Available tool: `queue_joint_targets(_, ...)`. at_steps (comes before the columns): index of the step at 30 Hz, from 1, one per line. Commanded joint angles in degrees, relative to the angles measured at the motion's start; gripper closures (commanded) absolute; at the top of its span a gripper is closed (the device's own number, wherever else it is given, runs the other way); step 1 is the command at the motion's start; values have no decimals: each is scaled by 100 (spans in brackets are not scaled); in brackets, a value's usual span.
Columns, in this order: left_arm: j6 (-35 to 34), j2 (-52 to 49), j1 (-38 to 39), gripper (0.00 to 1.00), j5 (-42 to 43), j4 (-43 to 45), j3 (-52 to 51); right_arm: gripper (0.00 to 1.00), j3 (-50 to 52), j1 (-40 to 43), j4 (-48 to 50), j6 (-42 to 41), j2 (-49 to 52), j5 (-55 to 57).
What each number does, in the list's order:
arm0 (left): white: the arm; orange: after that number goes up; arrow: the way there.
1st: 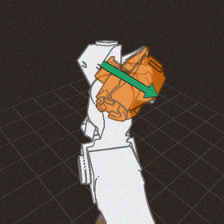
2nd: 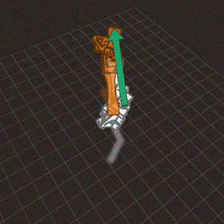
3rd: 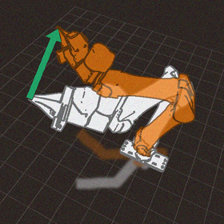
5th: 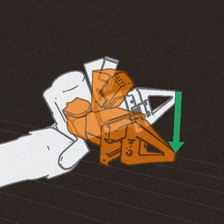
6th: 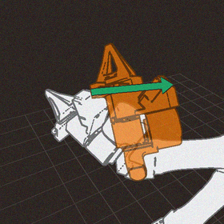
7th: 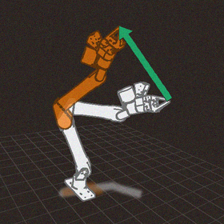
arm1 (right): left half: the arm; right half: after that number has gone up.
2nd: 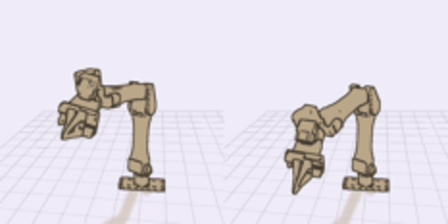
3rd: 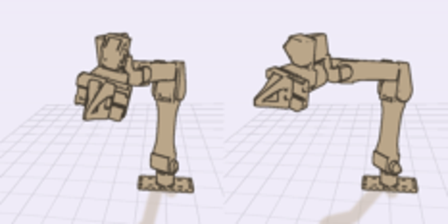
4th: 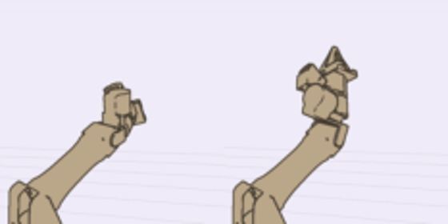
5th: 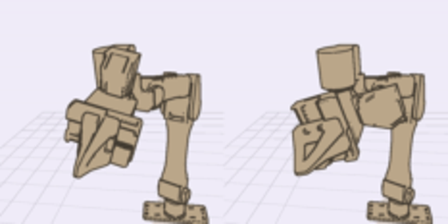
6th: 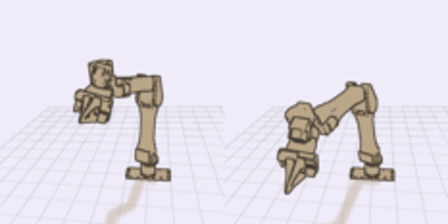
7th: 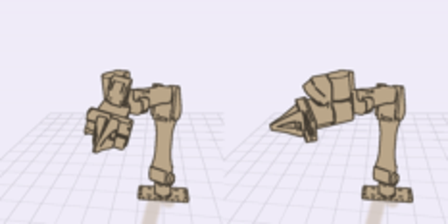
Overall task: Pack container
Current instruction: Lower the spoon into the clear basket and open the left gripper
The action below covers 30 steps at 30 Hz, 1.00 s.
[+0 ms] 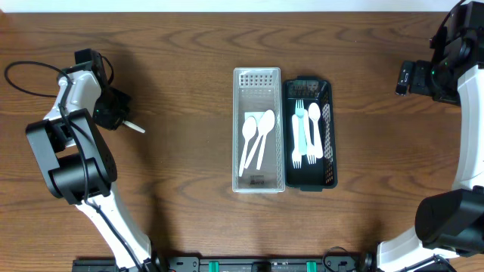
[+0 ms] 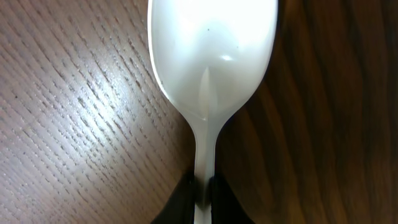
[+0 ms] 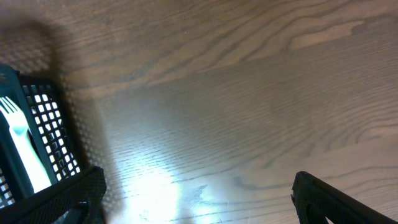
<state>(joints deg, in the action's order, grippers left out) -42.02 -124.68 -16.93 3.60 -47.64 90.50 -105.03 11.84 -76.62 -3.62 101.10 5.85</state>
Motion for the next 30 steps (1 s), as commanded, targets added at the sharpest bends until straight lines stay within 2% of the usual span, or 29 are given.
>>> queue_joint_targets(1, -4, -96, 2, 94, 149, -151, -35, 1, 13, 22, 11, 72, -31, 35)
queue_joint_targets(5, 466, 282, 72, 94, 199, -236, -35, 1, 13, 22, 11, 72, -31, 35)
queue_joint_targets(10, 1849, 1340, 643, 94, 175, -245, -17, 1, 13, 20, 35, 72, -31, 33)
queue_joint_targets(14, 2951, 2376, 1582, 94, -20, -92, -13, 1, 13, 20, 98, 72, -31, 33)
queue_joint_targets(19, 3969, 2999, 2957, 94, -17, 46, -13, 1, 13, 20, 101, 70, -31, 31)
queue_joint_targets(26, 4089, 2601, 4693, 94, -17, 127, -26, 1, 13, 20, 98, 68, -31, 28)
queue_joint_targets(30, 3735, 1956, 5121, 94, -13, 144, -26, 1, 13, 20, 85, 70, -31, -31)
